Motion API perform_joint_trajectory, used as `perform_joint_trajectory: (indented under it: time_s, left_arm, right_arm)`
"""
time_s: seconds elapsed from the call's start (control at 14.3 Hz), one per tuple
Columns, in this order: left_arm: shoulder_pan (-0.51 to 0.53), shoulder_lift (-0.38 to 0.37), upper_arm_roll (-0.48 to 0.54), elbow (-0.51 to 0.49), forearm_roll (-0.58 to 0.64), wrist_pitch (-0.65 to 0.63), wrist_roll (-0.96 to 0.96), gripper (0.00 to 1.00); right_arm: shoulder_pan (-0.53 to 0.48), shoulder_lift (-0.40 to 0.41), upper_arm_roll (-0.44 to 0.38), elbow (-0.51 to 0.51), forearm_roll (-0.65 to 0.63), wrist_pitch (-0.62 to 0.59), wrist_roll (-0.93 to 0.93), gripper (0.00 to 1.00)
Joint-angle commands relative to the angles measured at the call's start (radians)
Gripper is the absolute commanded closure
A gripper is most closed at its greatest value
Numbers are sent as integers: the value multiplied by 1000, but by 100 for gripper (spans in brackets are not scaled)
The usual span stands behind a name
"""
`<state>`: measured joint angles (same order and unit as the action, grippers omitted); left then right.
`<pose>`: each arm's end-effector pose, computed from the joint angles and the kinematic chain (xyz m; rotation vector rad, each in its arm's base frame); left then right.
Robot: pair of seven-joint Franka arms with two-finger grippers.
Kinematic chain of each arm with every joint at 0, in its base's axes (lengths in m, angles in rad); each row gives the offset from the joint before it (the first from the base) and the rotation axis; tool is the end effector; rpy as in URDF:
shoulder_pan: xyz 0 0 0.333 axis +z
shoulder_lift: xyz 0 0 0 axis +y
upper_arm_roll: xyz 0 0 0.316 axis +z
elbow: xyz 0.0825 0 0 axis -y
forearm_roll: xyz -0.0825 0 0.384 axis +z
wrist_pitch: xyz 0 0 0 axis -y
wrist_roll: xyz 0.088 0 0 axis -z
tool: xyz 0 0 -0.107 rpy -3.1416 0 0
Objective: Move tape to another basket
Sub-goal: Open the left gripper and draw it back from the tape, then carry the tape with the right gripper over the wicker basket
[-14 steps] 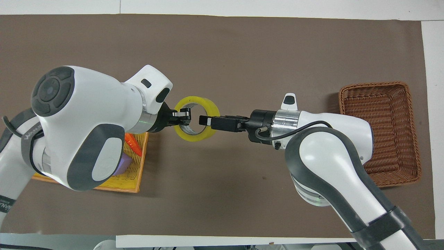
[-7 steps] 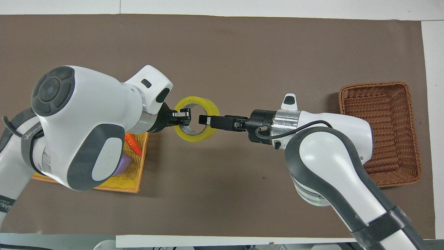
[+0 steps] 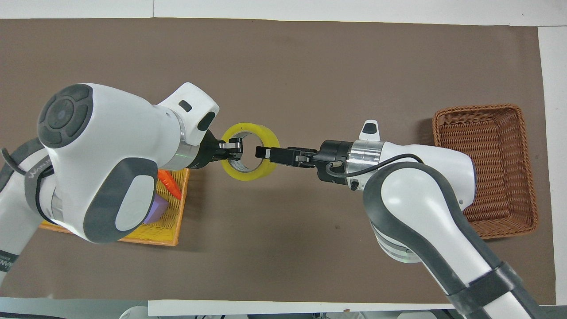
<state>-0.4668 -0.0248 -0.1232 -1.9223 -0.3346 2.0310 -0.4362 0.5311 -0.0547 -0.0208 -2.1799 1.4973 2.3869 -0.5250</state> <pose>0.4607 -0.3316 0.5143 2.8095 -0.0342 -0.0497 0.4774 0.2776 0.4477 -2.0180 0.0361 -0.2372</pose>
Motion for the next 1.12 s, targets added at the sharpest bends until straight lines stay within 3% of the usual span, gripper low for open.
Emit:
perform_joint_trajectory:
  time_s: [0.0, 0.07, 0.28, 0.56, 0.7, 0.91, 1.05]
  left_arm:
    - [-10, -10, 8, 6, -17, -15, -7, 58]
    - [-10, -10, 8, 6, -17, -14, -16, 24]
    - [-7, -27, 8, 20, -15, -17, -32, 1]
    - [66, -67, 28, 109, 2, -240, -23, 1]
    - [135, -78, 34, 134, 81, -331, -21, 1]
    - [270, -87, 36, 135, 173, -391, 0, 1]
    - [367, -87, 36, 135, 202, -402, 126, 1]
  right_arm:
    - [4, -4, 2, -3, 6, 5, -4, 100]
    - [4, -4, 2, -3, 6, 5, -4, 100]
    - [1, -4, 2, -3, 6, 3, -4, 100]
    - [-2, -5, 2, -3, 6, 0, -4, 100]
    - [-3, -5, 2, -3, 6, 0, -4, 100]
    - [-3, -5, 2, -3, 6, -2, -4, 100]
    - [-5, -5, 2, -3, 6, -2, -4, 100]
